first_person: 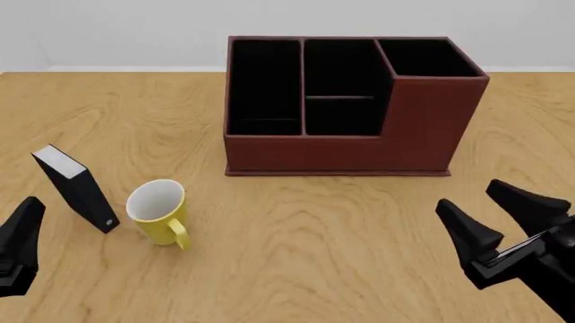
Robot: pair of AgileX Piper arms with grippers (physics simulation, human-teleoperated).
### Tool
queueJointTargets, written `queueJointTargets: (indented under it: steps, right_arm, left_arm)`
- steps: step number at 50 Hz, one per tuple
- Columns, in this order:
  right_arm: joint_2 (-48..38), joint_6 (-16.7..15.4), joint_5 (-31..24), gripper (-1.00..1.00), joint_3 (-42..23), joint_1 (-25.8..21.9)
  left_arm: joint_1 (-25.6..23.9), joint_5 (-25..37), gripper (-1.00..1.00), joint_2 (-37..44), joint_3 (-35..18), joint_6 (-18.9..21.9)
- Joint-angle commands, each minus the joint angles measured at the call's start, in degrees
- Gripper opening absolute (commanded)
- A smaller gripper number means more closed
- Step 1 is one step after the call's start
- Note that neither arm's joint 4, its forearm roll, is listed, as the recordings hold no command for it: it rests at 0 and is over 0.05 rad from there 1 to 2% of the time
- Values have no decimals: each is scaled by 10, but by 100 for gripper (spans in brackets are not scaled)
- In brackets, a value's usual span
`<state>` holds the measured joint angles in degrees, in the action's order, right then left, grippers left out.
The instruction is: Pick up the yellow and white mug and place it to the right of the caddy.
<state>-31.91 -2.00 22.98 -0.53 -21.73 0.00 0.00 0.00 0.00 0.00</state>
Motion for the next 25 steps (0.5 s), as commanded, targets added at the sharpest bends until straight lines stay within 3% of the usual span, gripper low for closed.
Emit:
queueJointTargets:
  steps: [1,14,25]
  right_arm:
    - [-94,7,87,100,0,-42]
    - [-210,11,182,100,-14,-93]
    - [-262,5,214,100,-35,-139]
  left_arm:
    - [0,0,100,0,0,0]
    - [0,0,100,0,0,0]
    - [0,0,100,0,0,0]
